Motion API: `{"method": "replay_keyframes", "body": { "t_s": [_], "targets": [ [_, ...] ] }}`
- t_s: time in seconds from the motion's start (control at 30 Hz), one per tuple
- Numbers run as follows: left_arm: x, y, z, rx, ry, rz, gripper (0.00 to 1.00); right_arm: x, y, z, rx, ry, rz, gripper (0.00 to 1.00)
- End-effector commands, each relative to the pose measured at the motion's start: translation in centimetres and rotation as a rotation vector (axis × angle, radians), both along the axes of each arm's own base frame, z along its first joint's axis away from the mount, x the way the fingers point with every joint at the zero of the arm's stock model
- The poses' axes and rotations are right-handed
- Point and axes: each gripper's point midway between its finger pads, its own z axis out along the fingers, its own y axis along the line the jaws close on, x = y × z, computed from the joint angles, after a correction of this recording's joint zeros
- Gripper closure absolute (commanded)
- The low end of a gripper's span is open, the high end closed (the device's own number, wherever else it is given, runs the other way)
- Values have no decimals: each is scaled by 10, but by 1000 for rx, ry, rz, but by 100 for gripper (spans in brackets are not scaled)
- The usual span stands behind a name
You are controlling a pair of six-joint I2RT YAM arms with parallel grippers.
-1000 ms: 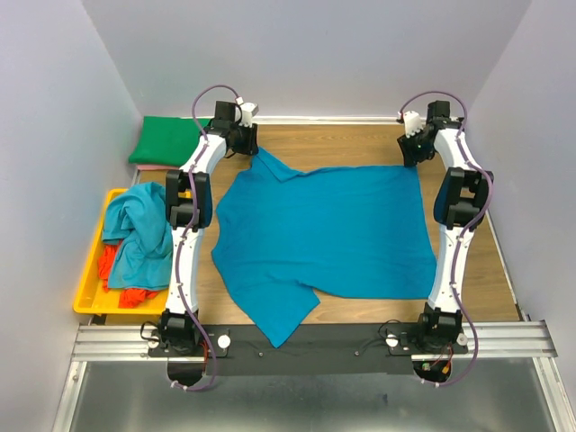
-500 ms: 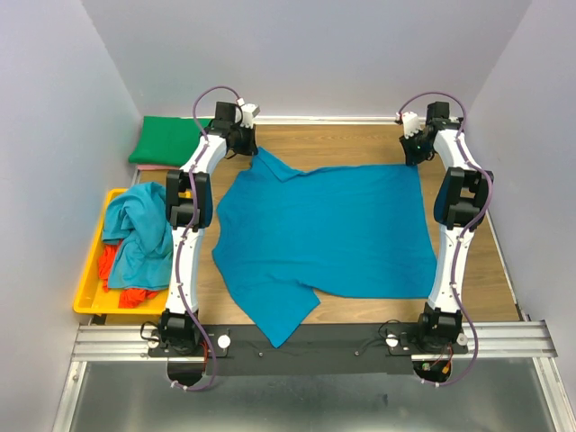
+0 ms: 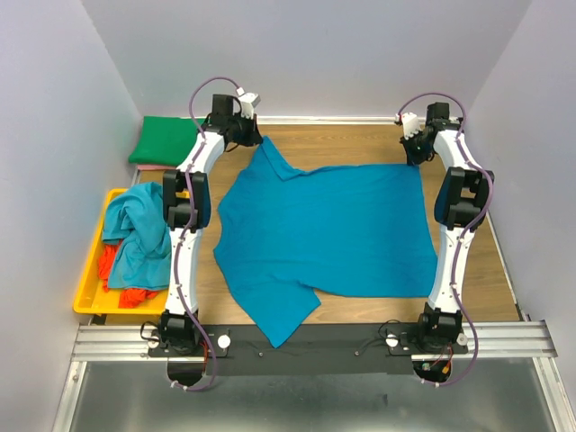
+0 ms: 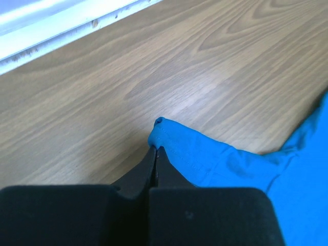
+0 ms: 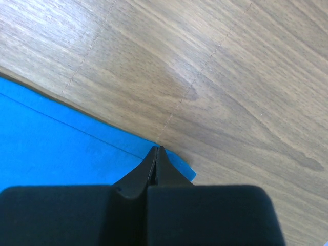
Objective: Fold and stack the t-shirts
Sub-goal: Flatten the tshirt out, then fold the tshirt
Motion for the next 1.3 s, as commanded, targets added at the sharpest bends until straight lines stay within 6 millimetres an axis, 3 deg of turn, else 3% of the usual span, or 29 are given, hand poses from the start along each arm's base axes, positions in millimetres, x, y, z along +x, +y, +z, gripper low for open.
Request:
{"method": "replay_keyframes", "body": {
  "t_s": [0.0,0.2,0.3,0.33,0.4,0.5,0.6,0.63,0.77,0.83,0.9,0.93,0.97,1.03,1.07,1.1,1.27],
  "targets": [
    [-3,-7,76,-64,-132,-45,100,-9,-4,11,-19,10,4,99],
    [-24,-5,103,-52,-133,-64,100,-13,-7,36,-38,-28,13,100],
    [-38,-2,100,-34,-111,-77,100,-19,-6,48,-37,-40,23,100],
    [-44,-1,112,-32,-125,-81,100,-21,-5,51,-39,-43,31,99],
    [-56,0,104,-24,-88,-84,100,-27,-4,59,-38,-49,37,99],
    [-75,5,115,-4,-84,-82,100,-37,-3,71,-39,-59,50,99],
    [-92,8,108,8,-54,-84,100,-45,-2,78,-45,-64,65,100],
    [-98,9,119,11,-72,-81,100,-48,-2,86,-50,-77,74,99],
    [-124,13,115,20,-36,-87,100,-66,-1,85,-59,-58,93,99],
    [-136,14,128,24,-54,-93,100,-71,-2,89,-69,-62,100,99],
    [-152,16,120,31,-19,-95,100,-77,-2,88,-71,-55,107,99],
    [-160,18,130,32,-36,-93,100,-79,-2,89,-73,-57,112,99],
    [-172,19,119,38,0,-95,100,-83,-2,93,-76,-61,115,99],
    [-187,20,128,36,-9,-99,100,-87,-3,95,-81,-64,125,100],
    [-197,21,118,37,20,-99,100,-89,-2,97,-81,-65,128,99],
    [-205,22,126,36,9,-98,100,-94,-3,98,-85,-66,135,99],
    [-237,26,121,38,29,-91,100,-109,-3,99,-90,-60,154,99]
  ]
}}
